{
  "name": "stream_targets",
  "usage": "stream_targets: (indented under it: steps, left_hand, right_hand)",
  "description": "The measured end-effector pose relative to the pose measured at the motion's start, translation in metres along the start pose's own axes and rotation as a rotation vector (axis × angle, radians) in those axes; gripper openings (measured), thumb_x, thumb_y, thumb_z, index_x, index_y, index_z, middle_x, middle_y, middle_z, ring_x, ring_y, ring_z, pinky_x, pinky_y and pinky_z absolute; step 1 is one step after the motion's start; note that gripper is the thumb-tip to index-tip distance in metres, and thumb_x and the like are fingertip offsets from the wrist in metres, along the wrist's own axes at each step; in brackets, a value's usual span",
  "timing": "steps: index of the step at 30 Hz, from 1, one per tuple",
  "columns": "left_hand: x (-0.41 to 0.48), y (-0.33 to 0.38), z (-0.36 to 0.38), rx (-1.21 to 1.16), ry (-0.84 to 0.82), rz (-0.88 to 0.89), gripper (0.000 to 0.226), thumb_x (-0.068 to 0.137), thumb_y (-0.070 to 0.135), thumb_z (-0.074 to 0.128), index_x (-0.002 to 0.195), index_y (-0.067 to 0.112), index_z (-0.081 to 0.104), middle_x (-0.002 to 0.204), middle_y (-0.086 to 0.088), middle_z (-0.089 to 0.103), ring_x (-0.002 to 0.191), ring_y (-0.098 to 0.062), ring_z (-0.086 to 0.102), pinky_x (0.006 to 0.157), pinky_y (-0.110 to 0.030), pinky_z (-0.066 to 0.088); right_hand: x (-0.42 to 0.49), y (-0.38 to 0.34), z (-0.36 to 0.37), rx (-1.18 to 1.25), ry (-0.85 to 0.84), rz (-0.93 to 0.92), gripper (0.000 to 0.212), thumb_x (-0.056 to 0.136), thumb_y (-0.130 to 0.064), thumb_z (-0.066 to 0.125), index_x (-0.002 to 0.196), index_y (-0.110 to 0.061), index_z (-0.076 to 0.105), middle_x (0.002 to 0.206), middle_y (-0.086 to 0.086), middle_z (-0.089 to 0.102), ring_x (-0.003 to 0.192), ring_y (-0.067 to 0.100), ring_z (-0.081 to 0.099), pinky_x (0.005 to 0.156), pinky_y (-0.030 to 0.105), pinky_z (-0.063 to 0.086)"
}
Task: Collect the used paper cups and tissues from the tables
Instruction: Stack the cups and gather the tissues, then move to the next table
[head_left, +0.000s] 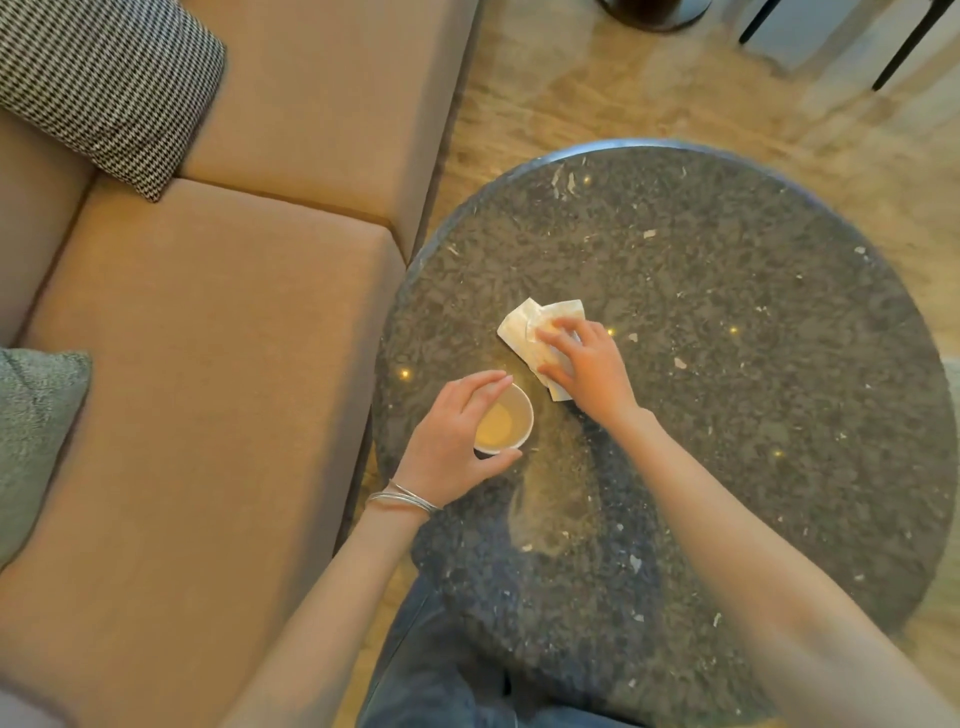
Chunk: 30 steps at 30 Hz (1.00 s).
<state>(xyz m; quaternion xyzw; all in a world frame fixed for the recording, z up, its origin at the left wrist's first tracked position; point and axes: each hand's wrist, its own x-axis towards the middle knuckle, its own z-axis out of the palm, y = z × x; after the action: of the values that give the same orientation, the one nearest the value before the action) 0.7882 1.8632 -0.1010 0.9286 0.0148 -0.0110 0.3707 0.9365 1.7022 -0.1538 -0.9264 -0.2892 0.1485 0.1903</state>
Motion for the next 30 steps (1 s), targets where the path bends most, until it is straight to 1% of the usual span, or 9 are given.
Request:
stream_targets:
  steps: [4, 10, 13, 16, 19, 21, 23, 27, 30]
  left_hand:
    - [-0.003, 0.001, 0.000, -0.006, -0.006, -0.015, 0.075, 0.070, 0.033, 0.077, 0.134, 0.011, 0.045, 0.134, -0.004, 0.047, 0.118, -0.020, 0.045, 0.103, -0.031, 0.036]
    - [-0.003, 0.006, -0.001, 0.016, -0.027, -0.002, 0.077, 0.066, 0.031, 0.080, 0.133, 0.010, 0.046, 0.136, -0.005, 0.046, 0.120, -0.022, 0.044, 0.103, -0.027, 0.031]
    - [-0.004, 0.008, -0.002, 0.029, -0.055, 0.021, 0.077, 0.066, 0.029, 0.081, 0.132, 0.009, 0.047, 0.136, -0.007, 0.045, 0.121, -0.023, 0.044, 0.103, -0.028, 0.032]
    - [-0.003, 0.007, -0.003, 0.048, -0.081, 0.020, 0.078, 0.066, 0.026, 0.081, 0.133, 0.009, 0.045, 0.137, -0.008, 0.044, 0.123, -0.024, 0.042, 0.102, -0.030, 0.033]
    - [0.000, 0.008, -0.006, 0.064, -0.103, 0.023, 0.077, 0.067, 0.022, 0.079, 0.134, 0.009, 0.043, 0.136, -0.008, 0.044, 0.122, -0.024, 0.042, 0.099, -0.034, 0.040]
    - [0.002, 0.010, -0.009, 0.081, -0.121, 0.051, 0.076, 0.067, 0.021, 0.079, 0.133, 0.008, 0.044, 0.134, -0.010, 0.045, 0.121, -0.025, 0.043, 0.099, -0.037, 0.042]
    - [0.005, 0.015, -0.012, 0.100, -0.138, 0.094, 0.077, 0.066, 0.023, 0.079, 0.133, 0.008, 0.044, 0.133, -0.009, 0.046, 0.120, -0.025, 0.044, 0.098, -0.038, 0.043]
    - [0.014, 0.033, -0.022, 0.119, -0.155, 0.180, 0.083, 0.065, 0.028, 0.080, 0.136, 0.011, 0.041, 0.133, -0.006, 0.047, 0.120, -0.022, 0.044, 0.094, -0.034, 0.042]
    - [0.023, 0.055, -0.029, 0.114, -0.157, 0.250, 0.084, 0.064, 0.028, 0.082, 0.135, 0.010, 0.041, 0.131, -0.008, 0.048, 0.118, -0.023, 0.045, 0.093, -0.035, 0.042]
  right_hand:
    - [-0.020, 0.000, 0.009, -0.017, 0.054, -0.029, 0.039, 0.075, -0.022, 0.073, 0.113, -0.016, 0.064, 0.118, 0.010, 0.059, 0.107, 0.032, 0.053, 0.079, 0.044, 0.047]
    - [-0.061, 0.002, 0.019, -0.018, 0.169, -0.025, 0.023, 0.075, -0.016, 0.072, 0.098, -0.019, 0.070, 0.098, 0.005, 0.065, 0.086, 0.026, 0.059, 0.067, 0.035, 0.050]
    - [-0.081, 0.001, 0.020, 0.001, 0.180, 0.031, 0.021, 0.074, -0.015, 0.073, 0.094, -0.021, 0.071, 0.091, 0.002, 0.065, 0.079, 0.021, 0.058, 0.060, 0.025, 0.045]
    - [-0.096, -0.003, 0.018, 0.009, 0.135, 0.076, 0.020, 0.075, -0.016, 0.073, 0.093, -0.022, 0.072, 0.088, 0.000, 0.064, 0.078, 0.019, 0.058, 0.055, 0.022, 0.040]
    - [-0.109, -0.007, 0.012, 0.013, 0.079, 0.119, 0.020, 0.078, -0.016, 0.070, 0.095, -0.024, 0.071, 0.086, -0.001, 0.064, 0.077, 0.019, 0.059, 0.055, 0.023, 0.039]
    - [-0.118, -0.010, 0.006, -0.002, 0.070, 0.148, 0.020, 0.079, -0.016, 0.068, 0.097, -0.026, 0.070, 0.085, -0.001, 0.064, 0.076, 0.019, 0.060, 0.055, 0.025, 0.041]
    - [-0.127, -0.013, -0.003, 0.005, 0.110, 0.186, 0.021, 0.081, -0.019, 0.067, 0.100, -0.026, 0.068, 0.085, -0.002, 0.065, 0.075, 0.020, 0.060, 0.055, 0.025, 0.042]
    - [-0.146, -0.014, -0.029, 0.038, 0.203, 0.259, 0.028, 0.085, -0.027, 0.063, 0.113, -0.030, 0.062, 0.090, -0.004, 0.066, 0.079, 0.016, 0.061, 0.058, 0.025, 0.044]
    - [-0.164, -0.013, -0.056, 0.062, 0.255, 0.312, 0.030, 0.085, -0.031, 0.062, 0.116, -0.032, 0.060, 0.093, -0.005, 0.067, 0.082, 0.015, 0.061, 0.061, 0.029, 0.048]
